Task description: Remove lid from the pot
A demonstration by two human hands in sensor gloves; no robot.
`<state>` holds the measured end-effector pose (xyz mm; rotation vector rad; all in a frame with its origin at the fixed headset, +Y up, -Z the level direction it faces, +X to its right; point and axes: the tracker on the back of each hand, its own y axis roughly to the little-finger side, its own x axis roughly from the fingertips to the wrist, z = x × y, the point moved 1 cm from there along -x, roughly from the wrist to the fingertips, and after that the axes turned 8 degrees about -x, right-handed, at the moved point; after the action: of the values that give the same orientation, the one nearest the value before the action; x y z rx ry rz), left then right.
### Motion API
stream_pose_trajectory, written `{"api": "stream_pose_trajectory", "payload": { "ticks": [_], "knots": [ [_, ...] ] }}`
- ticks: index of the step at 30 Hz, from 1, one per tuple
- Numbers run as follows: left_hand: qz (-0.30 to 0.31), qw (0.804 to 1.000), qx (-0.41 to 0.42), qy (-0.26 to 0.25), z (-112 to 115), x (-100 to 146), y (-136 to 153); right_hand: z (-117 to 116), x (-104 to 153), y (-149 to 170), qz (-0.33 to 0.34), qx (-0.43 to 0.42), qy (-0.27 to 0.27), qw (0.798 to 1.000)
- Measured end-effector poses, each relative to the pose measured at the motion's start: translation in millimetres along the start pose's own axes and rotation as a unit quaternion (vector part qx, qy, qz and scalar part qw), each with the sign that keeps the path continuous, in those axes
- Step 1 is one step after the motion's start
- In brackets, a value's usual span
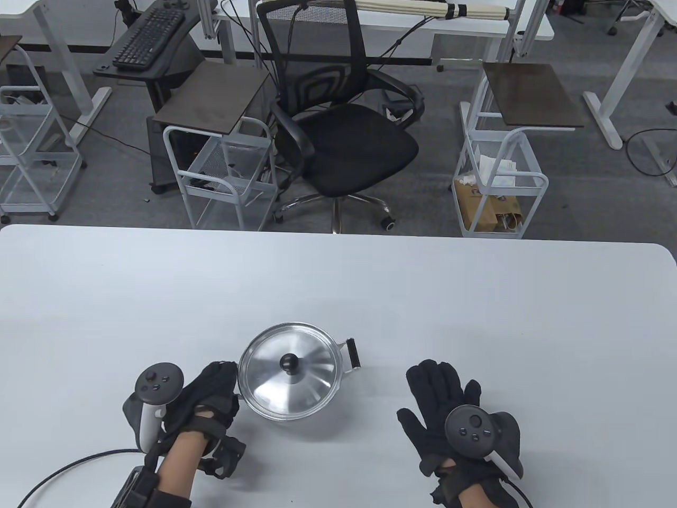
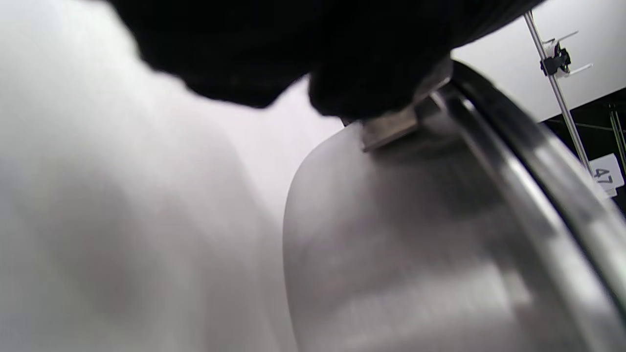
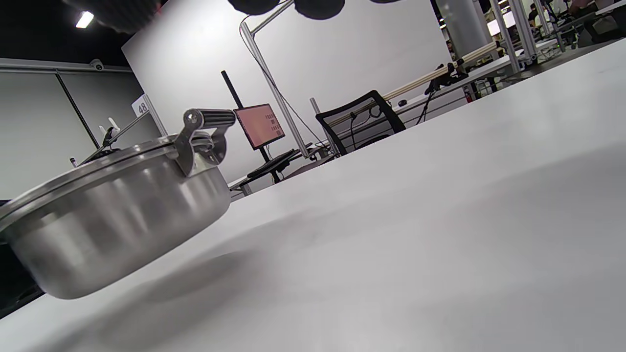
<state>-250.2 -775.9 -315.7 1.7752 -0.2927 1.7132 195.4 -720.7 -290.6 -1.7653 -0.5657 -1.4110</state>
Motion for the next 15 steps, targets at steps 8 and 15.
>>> {"api": "stream_pose_trajectory", "payload": {
  "ticks": [8, 15],
  "knots": [
    [0.001, 0.999, -0.023, 0.028, 20, -1, 0, 1, 0, 4, -0.008, -0.001, -0.001, 1.000],
    [0.001, 0.999, -0.024, 0.049, 26, -6, 5, 0, -1, 3, -0.009, -0.002, -0.006, 1.000]
  ]
}}
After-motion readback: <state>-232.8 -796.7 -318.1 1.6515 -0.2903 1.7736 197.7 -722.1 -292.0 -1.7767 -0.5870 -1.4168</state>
